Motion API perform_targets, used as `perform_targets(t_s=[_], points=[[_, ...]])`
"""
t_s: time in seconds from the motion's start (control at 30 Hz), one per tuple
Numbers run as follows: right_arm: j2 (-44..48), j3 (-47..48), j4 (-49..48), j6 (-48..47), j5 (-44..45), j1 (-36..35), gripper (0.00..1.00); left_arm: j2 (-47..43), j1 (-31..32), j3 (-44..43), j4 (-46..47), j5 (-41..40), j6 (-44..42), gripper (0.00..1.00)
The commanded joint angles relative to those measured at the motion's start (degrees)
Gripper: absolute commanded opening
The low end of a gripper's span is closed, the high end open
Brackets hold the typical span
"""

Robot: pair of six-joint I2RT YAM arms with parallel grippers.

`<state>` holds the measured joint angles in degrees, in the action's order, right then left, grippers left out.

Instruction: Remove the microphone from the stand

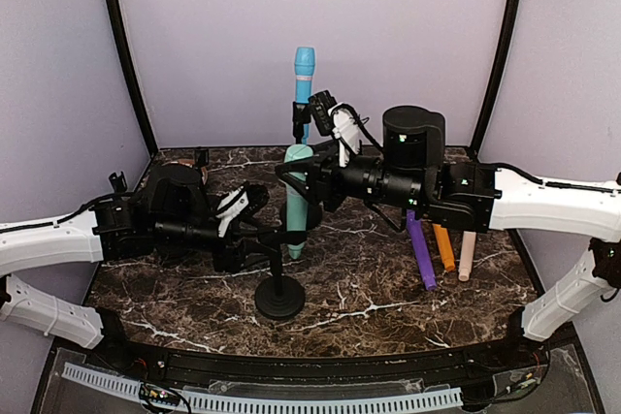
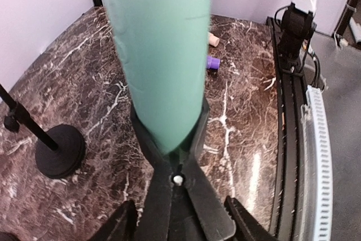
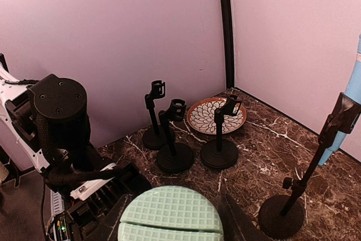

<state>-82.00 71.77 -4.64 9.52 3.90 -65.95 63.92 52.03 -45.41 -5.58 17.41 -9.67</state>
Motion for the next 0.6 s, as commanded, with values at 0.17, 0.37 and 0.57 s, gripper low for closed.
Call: perform_targets(t_s=[0.17,0.37,0.57], points=[[2.0,0.2,-0.7,-0.1,1.5,0.3,0.33,-0.2,0.6,-1.2,-0.6,0.7,-2.9,0.13],[3.5,0.1,1.2,0.0,4.7,0.3,0.33,-0.3,0.7,-0.9,-1.2,-0.2,-3.5,0.01],[7.2,-0.7,7.8,1.4,14.3,1.3,0.32,-0.7,0.7,-0.8,-1.3,-4.2,-2.8,0.00]])
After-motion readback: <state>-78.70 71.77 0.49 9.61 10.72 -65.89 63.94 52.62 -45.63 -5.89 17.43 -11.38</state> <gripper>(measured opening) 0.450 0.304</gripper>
